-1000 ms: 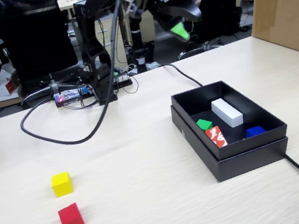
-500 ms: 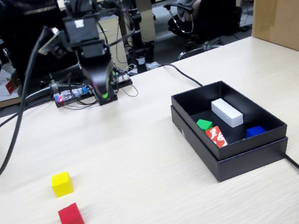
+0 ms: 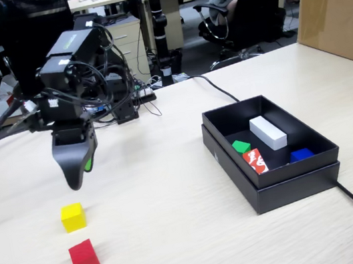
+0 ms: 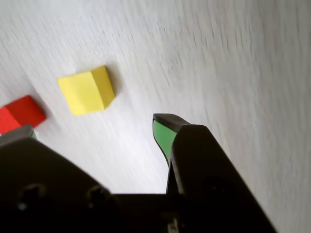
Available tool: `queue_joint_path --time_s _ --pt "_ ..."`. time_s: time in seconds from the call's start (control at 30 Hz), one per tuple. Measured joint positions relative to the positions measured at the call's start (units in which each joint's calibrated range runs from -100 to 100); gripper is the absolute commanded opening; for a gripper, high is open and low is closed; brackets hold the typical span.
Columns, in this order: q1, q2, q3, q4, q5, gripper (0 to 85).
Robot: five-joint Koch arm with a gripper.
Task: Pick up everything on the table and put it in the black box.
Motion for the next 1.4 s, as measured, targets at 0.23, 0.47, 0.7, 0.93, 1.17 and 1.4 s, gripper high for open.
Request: queue_joint_path --time_s 0.23,0.47,0.7,0.93,1.17,1.4 --pt "-1.7 13.1 11.5 0.1 -1.1 47.5" --pt "-1.8 15.3 11.8 0.1 -1.5 47.5" --pt "-1.0 20.5 11.8 0.1 -1.8 47.5" --pt "-0.4 23.6 14.1 0.0 -1.7 42.2" --pt "-0.7 24.5 14.5 0.0 -2.2 30.7" --pt "-1.4 27.3 17.7 0.1 -3.1 9.7"
